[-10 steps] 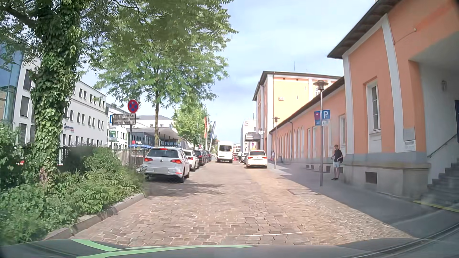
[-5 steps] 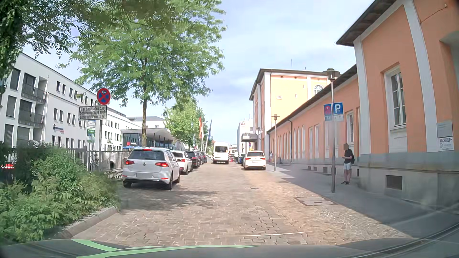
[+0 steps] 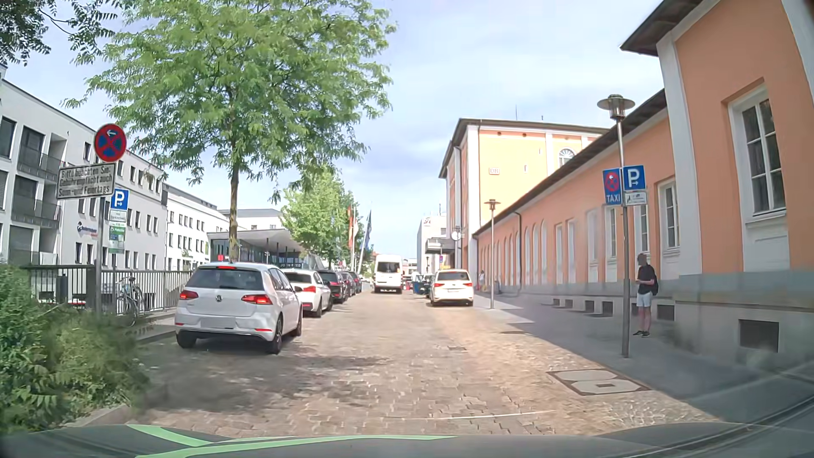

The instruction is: Follow the waypoints while adhering to traffic rules and regulations

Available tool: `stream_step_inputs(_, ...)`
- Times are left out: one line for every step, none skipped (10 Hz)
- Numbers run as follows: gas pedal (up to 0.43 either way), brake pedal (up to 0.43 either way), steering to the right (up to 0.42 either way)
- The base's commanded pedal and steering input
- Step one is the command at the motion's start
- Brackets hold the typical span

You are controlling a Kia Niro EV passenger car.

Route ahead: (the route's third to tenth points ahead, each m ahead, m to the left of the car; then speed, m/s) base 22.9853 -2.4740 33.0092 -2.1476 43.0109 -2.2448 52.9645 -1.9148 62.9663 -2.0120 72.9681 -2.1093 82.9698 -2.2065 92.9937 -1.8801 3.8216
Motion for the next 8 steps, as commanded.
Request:
stream_step_inputs(0.047,0.000,0.005)
stream_step_inputs(0.047,0.000,0.000)
stream_step_inputs(0.047,0.000,-0.006)
stream_step_inputs(0.047,0.000,-0.006)
stream_step_inputs(0.047,0.000,-0.004)
stream_step_inputs(0.047,0.000,-0.006)
stream_step_inputs(0.047,0.000,-0.007)
stream_step_inputs(0.047,0.000,-0.006)
